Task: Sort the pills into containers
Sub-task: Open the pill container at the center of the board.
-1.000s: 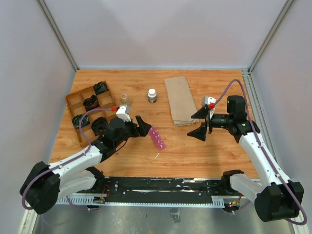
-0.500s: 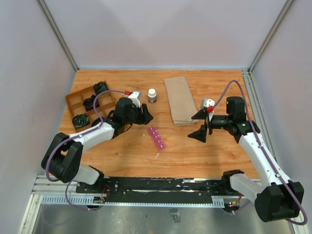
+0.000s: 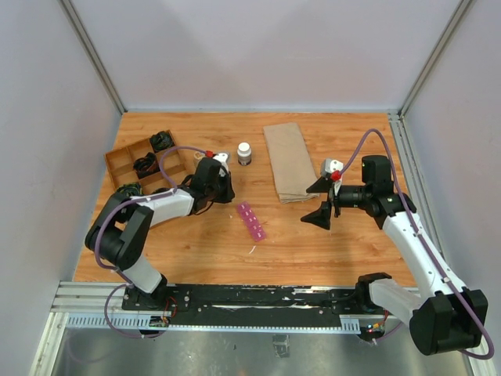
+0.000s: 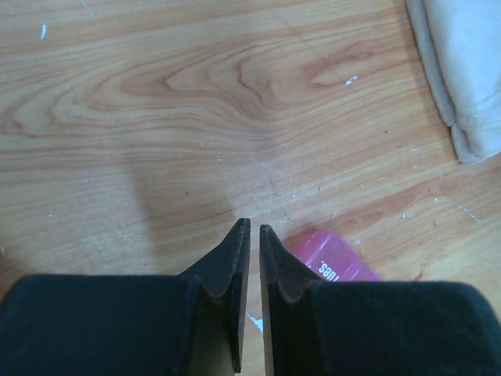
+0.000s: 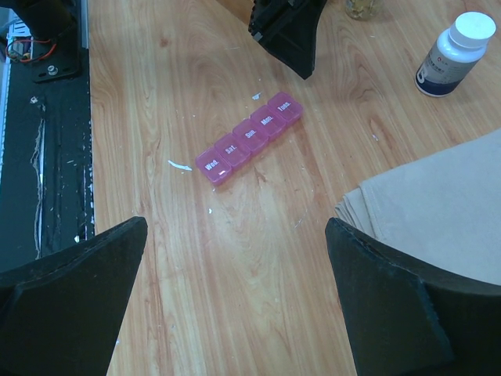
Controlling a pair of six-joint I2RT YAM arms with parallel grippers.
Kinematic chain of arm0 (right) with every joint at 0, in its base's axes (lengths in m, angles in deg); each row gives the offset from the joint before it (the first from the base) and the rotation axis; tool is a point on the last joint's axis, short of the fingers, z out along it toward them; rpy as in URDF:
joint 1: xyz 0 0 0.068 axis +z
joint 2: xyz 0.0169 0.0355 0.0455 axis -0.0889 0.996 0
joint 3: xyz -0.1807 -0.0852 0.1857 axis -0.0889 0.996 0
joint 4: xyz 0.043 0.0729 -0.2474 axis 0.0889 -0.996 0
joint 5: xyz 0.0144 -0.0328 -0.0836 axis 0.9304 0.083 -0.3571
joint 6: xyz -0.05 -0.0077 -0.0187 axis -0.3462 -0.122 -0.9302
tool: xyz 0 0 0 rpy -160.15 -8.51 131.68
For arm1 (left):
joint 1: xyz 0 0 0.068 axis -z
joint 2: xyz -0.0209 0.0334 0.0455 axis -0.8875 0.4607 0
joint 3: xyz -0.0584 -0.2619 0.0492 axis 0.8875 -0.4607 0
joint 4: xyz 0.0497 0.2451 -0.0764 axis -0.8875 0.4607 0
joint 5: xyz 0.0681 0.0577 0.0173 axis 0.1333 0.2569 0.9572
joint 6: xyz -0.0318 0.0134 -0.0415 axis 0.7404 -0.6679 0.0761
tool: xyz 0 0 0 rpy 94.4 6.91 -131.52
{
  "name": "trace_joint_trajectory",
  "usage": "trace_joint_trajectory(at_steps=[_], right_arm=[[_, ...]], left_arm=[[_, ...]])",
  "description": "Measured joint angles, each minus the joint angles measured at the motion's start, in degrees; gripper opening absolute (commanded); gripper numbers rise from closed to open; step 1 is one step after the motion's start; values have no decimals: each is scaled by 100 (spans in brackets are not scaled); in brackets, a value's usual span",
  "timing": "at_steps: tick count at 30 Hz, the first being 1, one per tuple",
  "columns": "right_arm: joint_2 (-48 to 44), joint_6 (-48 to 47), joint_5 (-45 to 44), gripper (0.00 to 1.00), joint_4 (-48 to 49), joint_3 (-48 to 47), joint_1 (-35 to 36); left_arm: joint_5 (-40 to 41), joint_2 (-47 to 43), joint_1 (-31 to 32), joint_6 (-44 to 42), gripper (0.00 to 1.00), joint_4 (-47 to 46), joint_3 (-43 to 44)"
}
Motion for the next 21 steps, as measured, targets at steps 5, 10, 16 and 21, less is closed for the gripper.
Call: trace_joint_trajectory(at_steps=[5,10,16,21], right_arm=[[33,-15,-4,99,-20,2,2],[39,-50,-9,99,-24,0,2],[46,-111,-9,99,-42,2,2],[72,-122,-7,99,-66,2,11]], left_arm=[[-101,254,0,-39,13,-4,0],[-369,365,0,-37,13,-13,0],[-791,295,125,125,13,-321,-323],[-933,105,540,407,13,-592,-699]])
